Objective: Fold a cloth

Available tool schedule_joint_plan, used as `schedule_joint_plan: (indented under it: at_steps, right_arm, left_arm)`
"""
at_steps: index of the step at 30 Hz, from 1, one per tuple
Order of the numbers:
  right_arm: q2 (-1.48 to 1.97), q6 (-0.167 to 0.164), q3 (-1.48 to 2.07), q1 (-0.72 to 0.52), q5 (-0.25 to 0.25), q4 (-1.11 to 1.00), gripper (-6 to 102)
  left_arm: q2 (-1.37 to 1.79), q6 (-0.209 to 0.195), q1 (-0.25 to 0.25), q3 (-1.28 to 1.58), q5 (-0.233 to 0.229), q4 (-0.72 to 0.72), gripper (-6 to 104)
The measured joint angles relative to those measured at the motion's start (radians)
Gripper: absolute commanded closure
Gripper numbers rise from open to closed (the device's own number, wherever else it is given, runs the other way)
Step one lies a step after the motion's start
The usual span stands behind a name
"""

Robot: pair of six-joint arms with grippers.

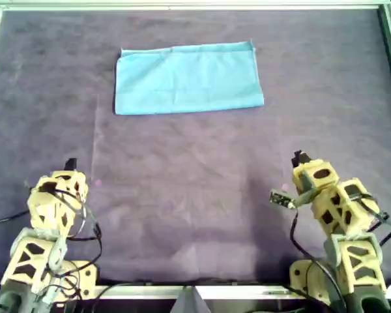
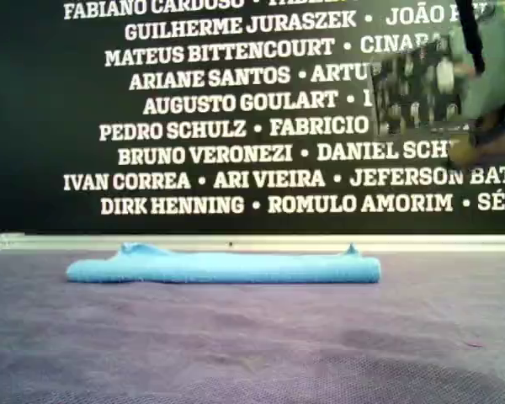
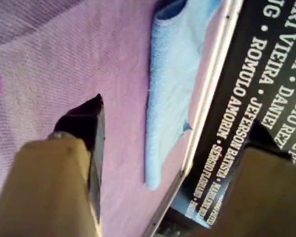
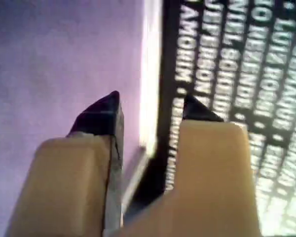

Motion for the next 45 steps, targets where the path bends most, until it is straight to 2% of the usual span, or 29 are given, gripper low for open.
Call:
schedule_joint_plan:
  at_steps: [6, 11, 15, 21, 28, 45]
  right_arm:
    - [-0.482, 0.0, -0.259, 0.0, -0.006, 0.0, 36]
    - [-0.908, 0.0, -0.58, -0.003, -0.006, 0.0, 29]
    - [-1.112, 0.0, -0.759, -0.003, -0.006, -0.002, 28]
    - [-1.325, 0.0, -0.973, 0.051, -0.006, -0.002, 29]
    - [-1.577, 0.0, -1.173, 0.132, -0.003, -0.002, 29]
    - [-1.801, -0.011, -1.437, 0.12, 0.003, -0.002, 29]
  left_arm:
    - [-0.178, 0.043, 0.0, -0.091, 0.0, 0.0, -2]
    - [-0.557, 0.051, 0.0, -0.279, 0.0, 0.0, -2]
    - [-0.867, 0.051, 0.0, -0.517, 0.0, 0.0, -2]
    - [-1.218, 0.051, -0.002, -0.85, 0.0, 0.0, -2]
    - [-1.482, 0.051, -0.066, -1.121, 0.0, 0.0, -1]
    - [-1.848, 0.051, -0.066, -1.542, -0.008, -0.003, -1]
